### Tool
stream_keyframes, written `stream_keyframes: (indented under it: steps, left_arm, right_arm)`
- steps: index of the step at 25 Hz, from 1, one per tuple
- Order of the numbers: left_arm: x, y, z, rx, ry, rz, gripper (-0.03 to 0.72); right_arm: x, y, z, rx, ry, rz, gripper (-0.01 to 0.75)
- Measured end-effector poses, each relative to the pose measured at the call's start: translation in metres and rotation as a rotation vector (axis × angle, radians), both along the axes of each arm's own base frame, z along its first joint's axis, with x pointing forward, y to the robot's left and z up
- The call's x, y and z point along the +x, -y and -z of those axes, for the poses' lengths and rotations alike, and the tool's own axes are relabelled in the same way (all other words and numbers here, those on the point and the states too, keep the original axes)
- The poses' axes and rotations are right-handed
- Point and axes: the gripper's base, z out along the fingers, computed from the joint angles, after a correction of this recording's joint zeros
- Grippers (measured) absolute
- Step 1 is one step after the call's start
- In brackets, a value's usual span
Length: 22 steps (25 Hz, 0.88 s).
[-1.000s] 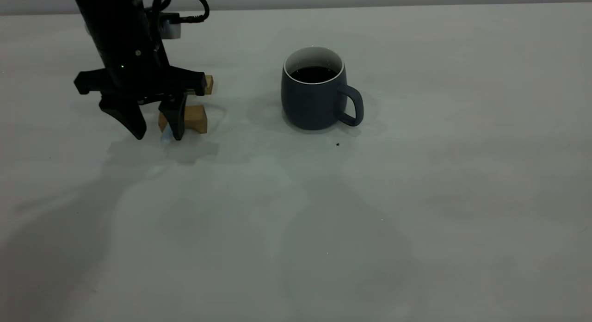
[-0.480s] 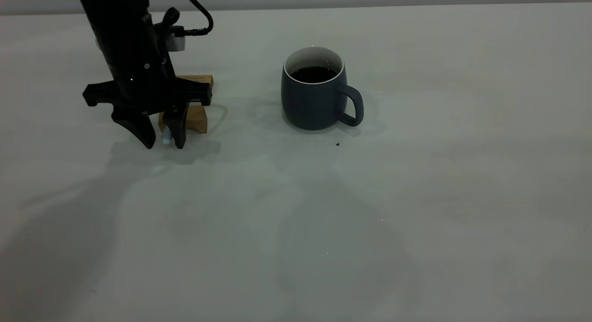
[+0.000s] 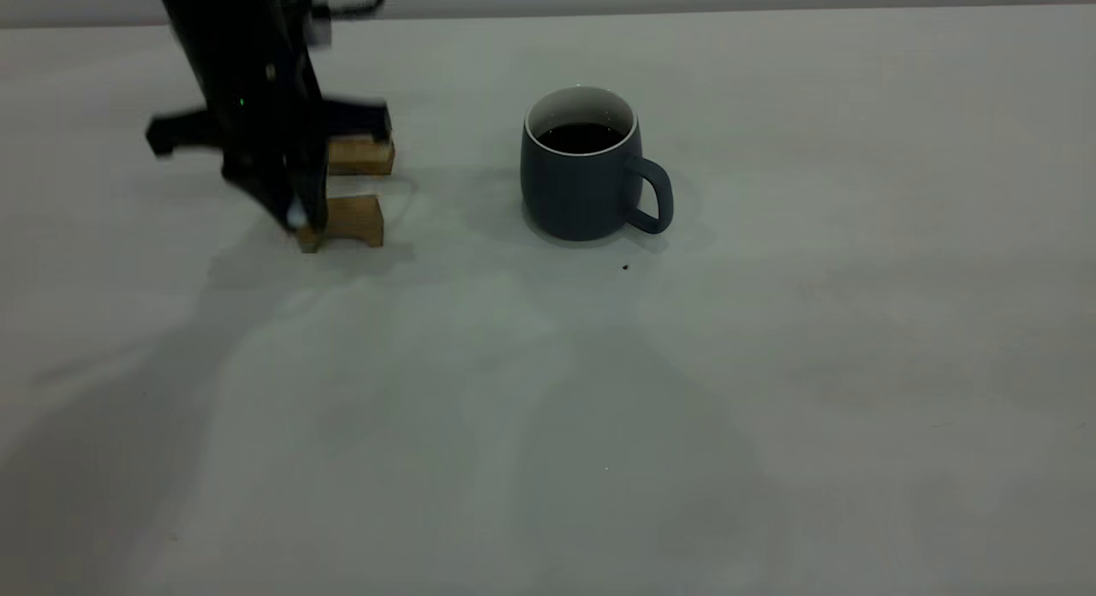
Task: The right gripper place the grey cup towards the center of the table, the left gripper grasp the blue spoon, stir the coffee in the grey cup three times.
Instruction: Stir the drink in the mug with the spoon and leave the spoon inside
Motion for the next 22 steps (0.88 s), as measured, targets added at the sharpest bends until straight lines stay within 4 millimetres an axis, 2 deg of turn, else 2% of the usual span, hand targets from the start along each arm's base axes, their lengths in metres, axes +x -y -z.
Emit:
stream_keyframes:
  steps: [3,8,13,17,22]
  left_arm:
    - [0.006,0.004,-0.032,-0.037,0.017,-0.025,0.163]
    - [0.005,0.015,-0.072,-0.155,0.006,-0.093,0.163]
    - [-0.001,0.035,-0.111,-0.407,-0.041,-0.215,0.163]
    - [-0.008,0.055,-0.133,-0.667,-0.163,-0.326,0.163]
    - [-0.008,0.071,-0.149,-0.902,-0.252,-0.403,0.163]
  right_arm:
    - [0.000,0.000,0.000,0.000,0.000,0.000,0.535]
    - [0.000,0.000,0.000,0.000,0.000,0.000,0.535]
    - [0.000,0.000,0.000,-0.001,0.000,-0.001,0.535]
    - [0.000,0.000,0.000,-0.001,0.000,-0.001,0.535]
    - [0.000,0.000,0.000,0.000,0.000,0.000,0.535]
